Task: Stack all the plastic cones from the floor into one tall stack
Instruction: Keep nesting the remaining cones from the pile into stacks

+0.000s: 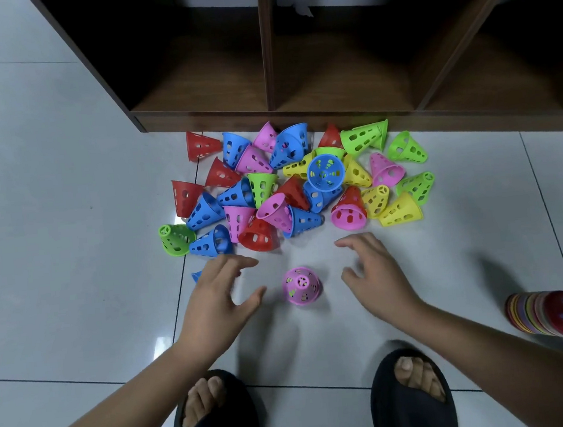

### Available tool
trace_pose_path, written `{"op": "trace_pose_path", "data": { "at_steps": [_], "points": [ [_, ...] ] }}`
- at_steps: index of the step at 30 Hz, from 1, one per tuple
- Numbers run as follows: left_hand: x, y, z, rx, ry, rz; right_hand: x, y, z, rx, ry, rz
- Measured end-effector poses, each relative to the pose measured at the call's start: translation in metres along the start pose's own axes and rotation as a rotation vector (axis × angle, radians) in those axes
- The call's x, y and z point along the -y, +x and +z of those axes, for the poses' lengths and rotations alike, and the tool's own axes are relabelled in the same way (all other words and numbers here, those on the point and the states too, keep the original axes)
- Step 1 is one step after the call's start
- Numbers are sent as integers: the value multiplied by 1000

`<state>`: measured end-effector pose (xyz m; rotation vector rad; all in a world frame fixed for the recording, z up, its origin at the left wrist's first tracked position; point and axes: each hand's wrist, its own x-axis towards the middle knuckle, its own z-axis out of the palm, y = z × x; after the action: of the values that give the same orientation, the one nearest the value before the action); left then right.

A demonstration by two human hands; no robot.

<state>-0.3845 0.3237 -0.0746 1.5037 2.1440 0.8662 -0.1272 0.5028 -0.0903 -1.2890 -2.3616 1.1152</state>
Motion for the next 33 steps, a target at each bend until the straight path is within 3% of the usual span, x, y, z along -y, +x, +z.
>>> {"op": "trace_pose_path", "data": {
  "at_steps": [5, 11, 17, 25, 29, 33],
  "points": [
    [34, 2, -15, -84, 213, -26, -34, 36, -42, -181, -332, -108],
    [60, -7, -17, -64, 235, -226, -75, 61, -71, -160, -619, 22],
    [63, -18, -3, 25, 101, -254, -85, 52, -60, -28, -547, 76],
    [53, -20, 7, 146, 119, -377, -75, 11, -31, 111, -604, -42],
    [53, -17, 5, 158, 213, -362, -46, 4, -22, 162, -423, 3],
    [54, -14, 3, 140, 198, -343, 6, 1, -19, 144, -71, 11]
  ]
}}
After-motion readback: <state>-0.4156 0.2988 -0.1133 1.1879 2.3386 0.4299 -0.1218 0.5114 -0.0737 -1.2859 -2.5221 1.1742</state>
